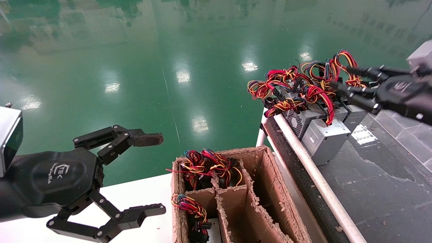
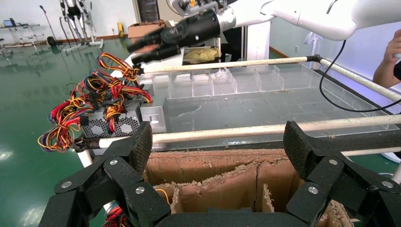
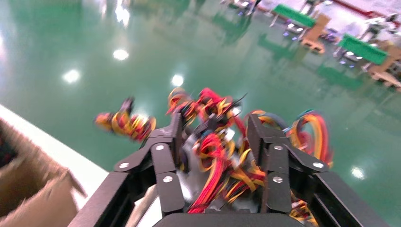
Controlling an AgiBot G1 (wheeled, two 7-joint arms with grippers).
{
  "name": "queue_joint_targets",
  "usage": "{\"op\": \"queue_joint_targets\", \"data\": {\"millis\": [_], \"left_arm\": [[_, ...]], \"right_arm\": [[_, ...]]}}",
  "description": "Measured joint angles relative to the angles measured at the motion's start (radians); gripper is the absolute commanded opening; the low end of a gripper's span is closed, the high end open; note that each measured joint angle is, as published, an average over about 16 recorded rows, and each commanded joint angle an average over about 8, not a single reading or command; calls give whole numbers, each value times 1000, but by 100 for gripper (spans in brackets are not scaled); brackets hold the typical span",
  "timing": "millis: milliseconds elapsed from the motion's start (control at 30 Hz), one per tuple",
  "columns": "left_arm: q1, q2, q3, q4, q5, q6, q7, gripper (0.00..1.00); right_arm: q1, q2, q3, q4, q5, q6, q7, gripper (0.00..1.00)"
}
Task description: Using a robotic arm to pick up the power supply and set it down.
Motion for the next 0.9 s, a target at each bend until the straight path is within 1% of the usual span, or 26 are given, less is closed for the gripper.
{"op": "queue_joint_targets", "data": {"millis": [200, 333, 900], "left_arm": [[0, 0, 0, 0, 0, 0, 0, 100], [0, 0, 0, 0, 0, 0, 0, 100], [0, 0, 0, 0, 0, 0, 0, 100]], "right_arm": [[-9, -1, 15, 13, 35, -7, 17, 100], [-18, 0, 18, 31, 60, -26, 28, 100], [-76, 13, 10, 136, 165, -157, 61, 100]]}}
